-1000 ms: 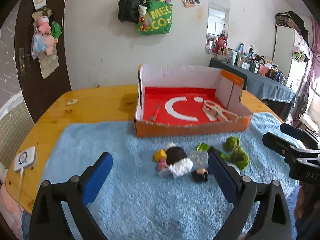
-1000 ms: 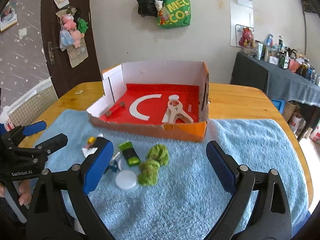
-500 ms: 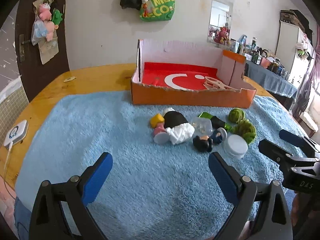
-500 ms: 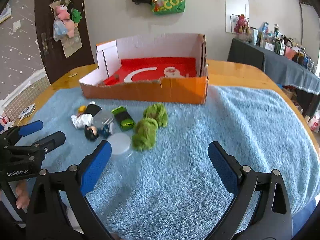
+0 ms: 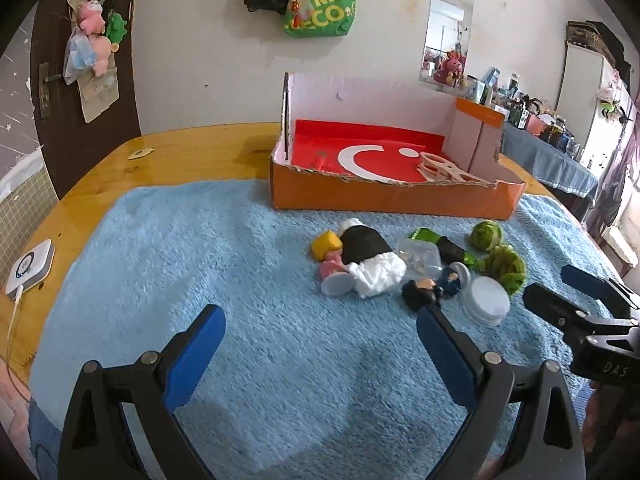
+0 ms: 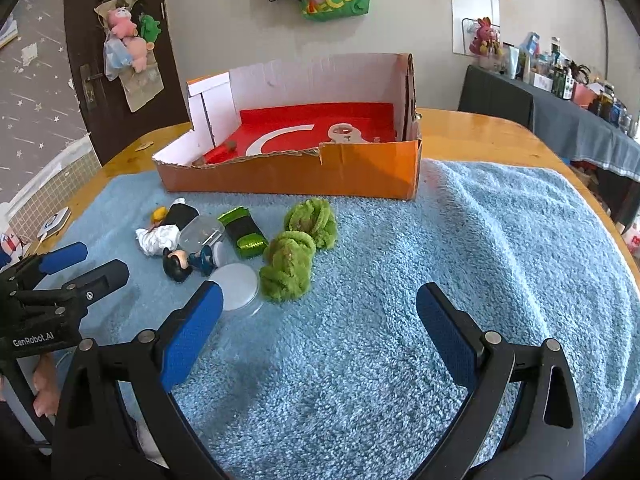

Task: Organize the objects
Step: 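Withdraw both tools from the box back toward the remaining items, then grasp the doll figurine with the left tool while the right tool grasps the green fuzzy toy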

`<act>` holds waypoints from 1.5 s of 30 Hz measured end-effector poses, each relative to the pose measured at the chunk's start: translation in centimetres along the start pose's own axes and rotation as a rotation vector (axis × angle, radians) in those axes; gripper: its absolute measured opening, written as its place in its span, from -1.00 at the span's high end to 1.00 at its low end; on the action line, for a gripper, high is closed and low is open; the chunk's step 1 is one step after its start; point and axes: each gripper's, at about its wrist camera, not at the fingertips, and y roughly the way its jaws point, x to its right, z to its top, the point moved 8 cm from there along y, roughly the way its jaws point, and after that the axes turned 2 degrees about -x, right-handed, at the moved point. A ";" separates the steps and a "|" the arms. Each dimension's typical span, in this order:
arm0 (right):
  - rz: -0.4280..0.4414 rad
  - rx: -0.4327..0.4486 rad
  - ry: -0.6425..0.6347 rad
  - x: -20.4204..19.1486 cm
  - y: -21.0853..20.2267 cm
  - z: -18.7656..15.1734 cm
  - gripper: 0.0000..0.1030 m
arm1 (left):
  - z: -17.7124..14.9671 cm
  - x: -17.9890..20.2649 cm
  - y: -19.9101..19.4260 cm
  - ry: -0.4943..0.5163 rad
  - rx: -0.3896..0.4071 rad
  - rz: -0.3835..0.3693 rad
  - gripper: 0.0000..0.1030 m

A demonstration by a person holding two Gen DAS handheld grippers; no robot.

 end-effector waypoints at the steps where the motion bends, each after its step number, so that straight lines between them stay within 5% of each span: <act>1: 0.000 -0.003 0.004 0.1 0.1 0.1 -0.92 | 0.1 -0.2 0.2 0.000 -0.003 0.003 -0.91; 14: 0.002 -0.040 0.061 1.4 2.0 1.1 -0.92 | 0.7 -2.3 3.8 0.029 -0.105 0.061 -0.87; 22: 0.001 -0.059 0.065 1.5 2.7 1.2 -0.92 | 1.3 -2.5 4.6 0.038 -0.123 0.046 -0.87; 32: -0.015 -0.068 0.064 1.6 3.0 1.1 -0.92 | 1.8 -5.8 4.7 0.001 -0.127 0.115 -0.87; 45: -0.033 -0.094 0.029 1.1 3.5 1.1 -0.92 | 2.6 -2.7 5.5 0.106 -0.143 0.063 -0.77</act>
